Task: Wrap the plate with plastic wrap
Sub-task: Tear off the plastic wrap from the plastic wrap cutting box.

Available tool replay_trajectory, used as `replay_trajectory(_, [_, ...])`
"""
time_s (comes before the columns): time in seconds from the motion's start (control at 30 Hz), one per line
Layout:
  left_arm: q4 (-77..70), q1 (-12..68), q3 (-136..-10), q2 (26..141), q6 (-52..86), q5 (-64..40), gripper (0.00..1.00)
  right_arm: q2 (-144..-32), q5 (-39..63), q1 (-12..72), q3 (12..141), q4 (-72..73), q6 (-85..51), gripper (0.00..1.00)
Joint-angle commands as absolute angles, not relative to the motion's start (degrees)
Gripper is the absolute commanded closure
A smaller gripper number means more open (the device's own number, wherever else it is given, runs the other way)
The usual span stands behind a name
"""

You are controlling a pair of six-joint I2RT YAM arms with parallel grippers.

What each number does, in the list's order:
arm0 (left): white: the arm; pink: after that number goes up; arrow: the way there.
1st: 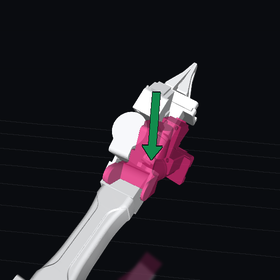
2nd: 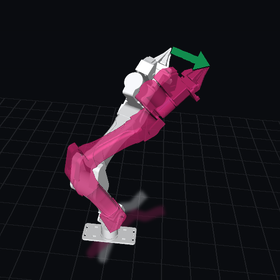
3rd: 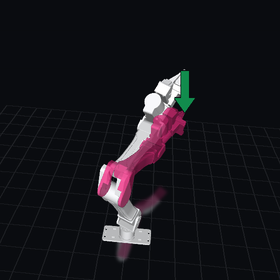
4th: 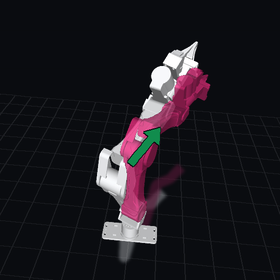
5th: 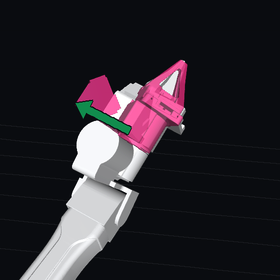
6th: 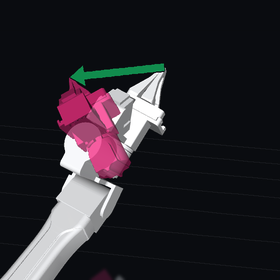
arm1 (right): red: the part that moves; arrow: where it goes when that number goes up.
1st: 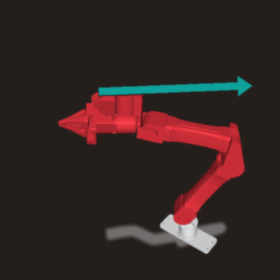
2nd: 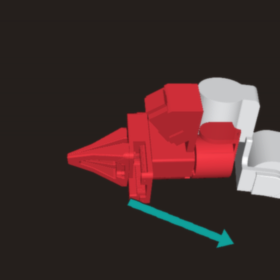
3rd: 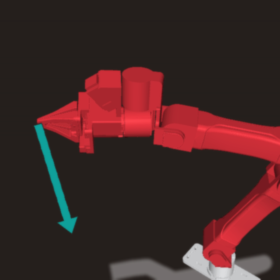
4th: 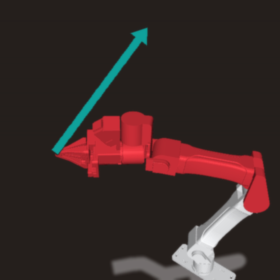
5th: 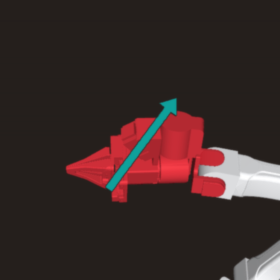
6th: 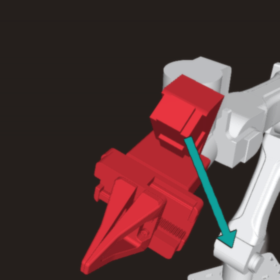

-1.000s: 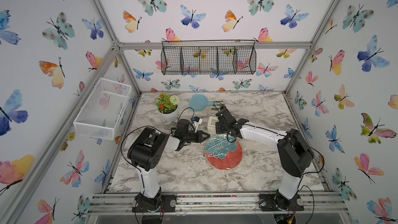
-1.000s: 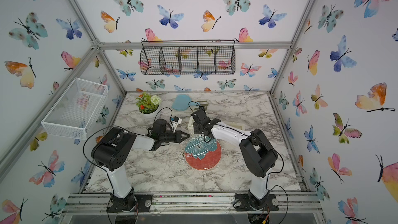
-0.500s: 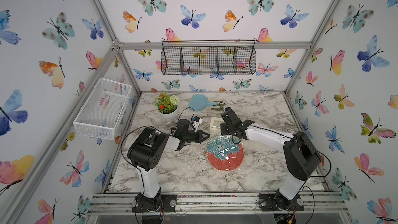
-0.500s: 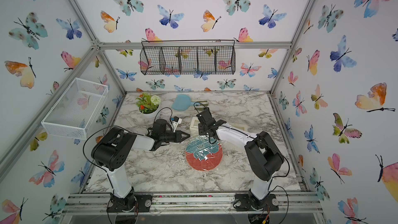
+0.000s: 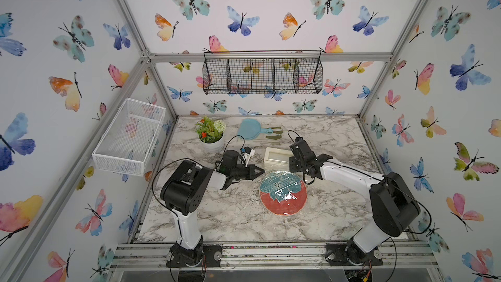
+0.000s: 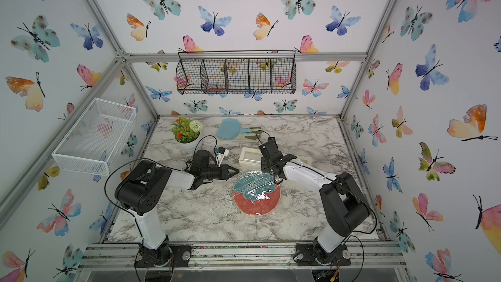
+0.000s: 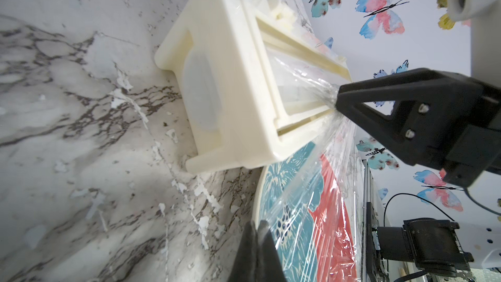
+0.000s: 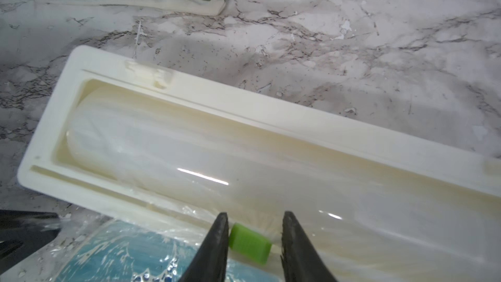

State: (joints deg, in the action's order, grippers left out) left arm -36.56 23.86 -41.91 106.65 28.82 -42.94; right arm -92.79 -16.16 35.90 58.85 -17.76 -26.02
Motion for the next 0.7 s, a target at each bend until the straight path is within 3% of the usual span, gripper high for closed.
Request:
replay_trajectory(0.0, [-34.01, 22.65, -42.01, 105.49, 29.0, -41.48, 1.0, -92.68, -20.04, 34.06, 54.31, -28.51, -24.04, 0.65])
replay_trajectory(0.67, [-32.64, 22.76, -42.87, 105.54, 28.53, -41.76, 1.0, -85.61, -16.29, 27.05, 49.58, -32.14, -24.69, 0.63])
